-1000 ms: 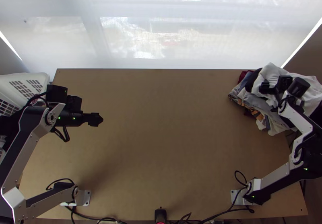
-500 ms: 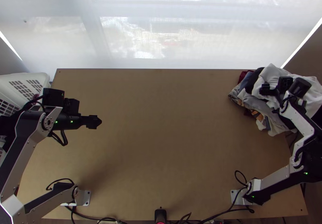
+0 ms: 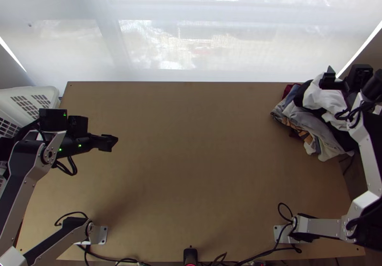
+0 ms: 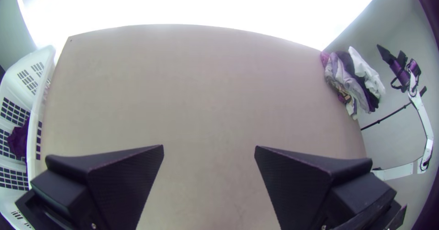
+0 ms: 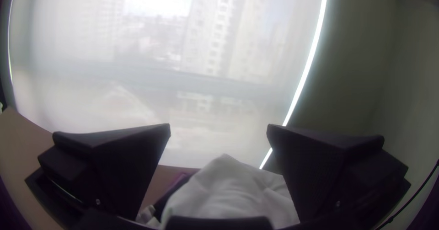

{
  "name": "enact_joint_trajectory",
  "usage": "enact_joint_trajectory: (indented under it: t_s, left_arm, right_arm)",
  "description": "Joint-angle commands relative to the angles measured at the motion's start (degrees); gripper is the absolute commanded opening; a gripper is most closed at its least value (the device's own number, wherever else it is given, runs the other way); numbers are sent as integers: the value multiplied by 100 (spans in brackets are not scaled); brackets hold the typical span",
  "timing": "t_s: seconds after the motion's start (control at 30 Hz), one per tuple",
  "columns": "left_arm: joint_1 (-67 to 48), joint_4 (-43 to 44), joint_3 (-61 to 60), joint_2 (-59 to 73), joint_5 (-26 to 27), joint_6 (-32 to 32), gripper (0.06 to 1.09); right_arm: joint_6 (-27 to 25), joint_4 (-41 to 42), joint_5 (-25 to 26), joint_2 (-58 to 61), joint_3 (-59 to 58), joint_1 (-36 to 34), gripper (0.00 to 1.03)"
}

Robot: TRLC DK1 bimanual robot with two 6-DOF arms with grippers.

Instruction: Fold the t-shirt

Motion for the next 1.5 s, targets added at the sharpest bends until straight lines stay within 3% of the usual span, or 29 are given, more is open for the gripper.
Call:
enact_joint_trajectory:
  t_s: [0.0,0.13,0.23,0.37,0.43,0.5,0.63,0.77,0.87,0.93,1.03,1.33,1.4,1.47]
  left_arm:
    - [59,336,-27,-435,-78,86,103]
    - [59,705,-334,-936,-553,358,103]
    - [59,933,-818,-1375,-966,499,103]
    - [200,1461,-1723,-2263,-1317,666,103]
    - [279,1628,-2162,-2641,-1317,798,103]
    - [297,1900,-2637,-3080,-1405,824,103]
    - [305,2278,-3463,-3968,-1475,947,103]
    - [314,2348,-3991,-4636,-1475,1272,103]
    - [341,2340,-4237,-5155,-1467,692,103]
    - [534,2322,-4333,-5823,-1475,86,103]
    - [815,2093,-4219,-6016,-1467,-187,103]
    - [991,1970,-4263,-6086,-1475,-2,103]
    - [991,1962,-4289,-6086,-1475,68,103]
    - [1035,1962,-4289,-6086,-1475,323,103]
  right_arm:
    - [768,-295,35,-1366,-338,768,98]
    - [785,-331,79,-2315,-1243,1594,98]
    - [645,-331,457,-2904,-2034,1972,98]
    - [1348,83,580,-3888,-3150,2121,98]
    - [1286,153,589,-4512,-3713,2253,98]
    - [1075,-366,615,-5066,-4029,2482,98]
    - [460,-796,1134,-6103,-4653,2622,98]
    - [513,-911,1178,-6982,-5128,2614,98]
    - [609,-788,1187,-8142,-5690,2614,98]
    - [636,-867,1187,-8292,-5787,2587,98]
    - [645,-805,1178,-8283,-5901,2596,98]
    - [1866,-260,1169,-8292,-6771,2745,98]
    - [2411,-498,1178,-8283,-6859,2710,98]
    - [2613,-779,1178,-8283,-6850,2737,98]
